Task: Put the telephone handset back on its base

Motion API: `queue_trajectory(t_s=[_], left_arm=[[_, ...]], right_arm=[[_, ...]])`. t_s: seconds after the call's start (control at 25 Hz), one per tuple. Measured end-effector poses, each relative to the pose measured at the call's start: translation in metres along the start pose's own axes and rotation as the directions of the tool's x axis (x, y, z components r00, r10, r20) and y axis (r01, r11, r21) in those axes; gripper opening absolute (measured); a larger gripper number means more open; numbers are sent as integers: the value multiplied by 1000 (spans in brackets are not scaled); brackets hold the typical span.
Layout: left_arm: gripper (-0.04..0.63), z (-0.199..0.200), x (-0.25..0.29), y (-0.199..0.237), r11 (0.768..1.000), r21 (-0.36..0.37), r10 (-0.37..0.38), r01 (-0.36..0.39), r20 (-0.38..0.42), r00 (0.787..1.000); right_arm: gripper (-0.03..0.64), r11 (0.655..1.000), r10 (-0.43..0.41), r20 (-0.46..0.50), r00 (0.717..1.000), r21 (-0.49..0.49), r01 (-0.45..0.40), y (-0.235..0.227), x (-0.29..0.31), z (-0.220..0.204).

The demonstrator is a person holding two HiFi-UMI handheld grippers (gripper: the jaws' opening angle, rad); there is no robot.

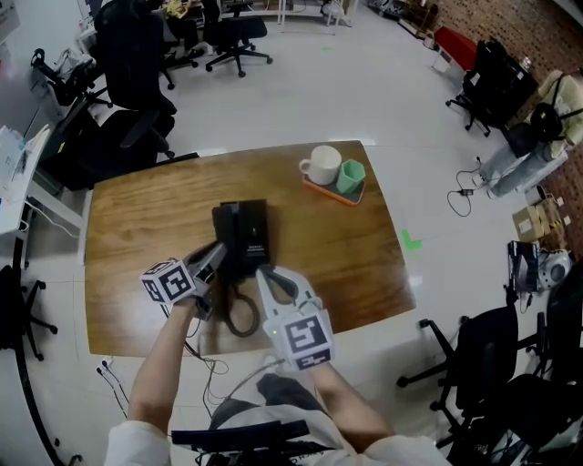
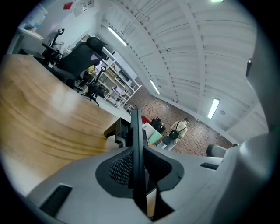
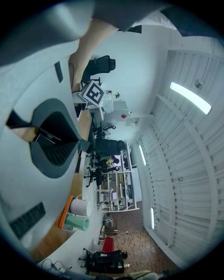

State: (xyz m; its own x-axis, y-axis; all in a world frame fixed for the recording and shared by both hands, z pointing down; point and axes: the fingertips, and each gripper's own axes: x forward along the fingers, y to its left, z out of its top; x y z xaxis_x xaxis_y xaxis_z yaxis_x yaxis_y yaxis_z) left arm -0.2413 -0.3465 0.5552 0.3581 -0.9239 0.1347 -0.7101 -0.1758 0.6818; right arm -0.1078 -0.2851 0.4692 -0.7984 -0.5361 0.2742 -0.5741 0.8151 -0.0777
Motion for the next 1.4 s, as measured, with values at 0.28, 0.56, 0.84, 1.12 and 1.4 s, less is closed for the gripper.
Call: queue_trajectory(t_s=[0.28,0.56,0.84,1.12,1.4], left_arm=[[67,4,13,5,996,-47,-76,76,0,997],[67,7,22,13,982,-122,-143,141,-7,990],[69,7,27,13,962,-176,-216,211,-7,976],[80,6,29,17,950,-214,-234,228,-3,972],[104,3,27,21,969,-187,-172,163,-31,985]], right_arm=[[3,1000,11,-14,1000,10,-11,-2,9,-5],[3,1000,17,-47,999,-5,-18,-7,17,-16],[3,1000,19,-64,998,12,-18,-9,16,-25],[3,1000,21,-64,998,24,-20,-12,17,-26],[3,999,45,-66,997,27,-43,-6,20,-27]])
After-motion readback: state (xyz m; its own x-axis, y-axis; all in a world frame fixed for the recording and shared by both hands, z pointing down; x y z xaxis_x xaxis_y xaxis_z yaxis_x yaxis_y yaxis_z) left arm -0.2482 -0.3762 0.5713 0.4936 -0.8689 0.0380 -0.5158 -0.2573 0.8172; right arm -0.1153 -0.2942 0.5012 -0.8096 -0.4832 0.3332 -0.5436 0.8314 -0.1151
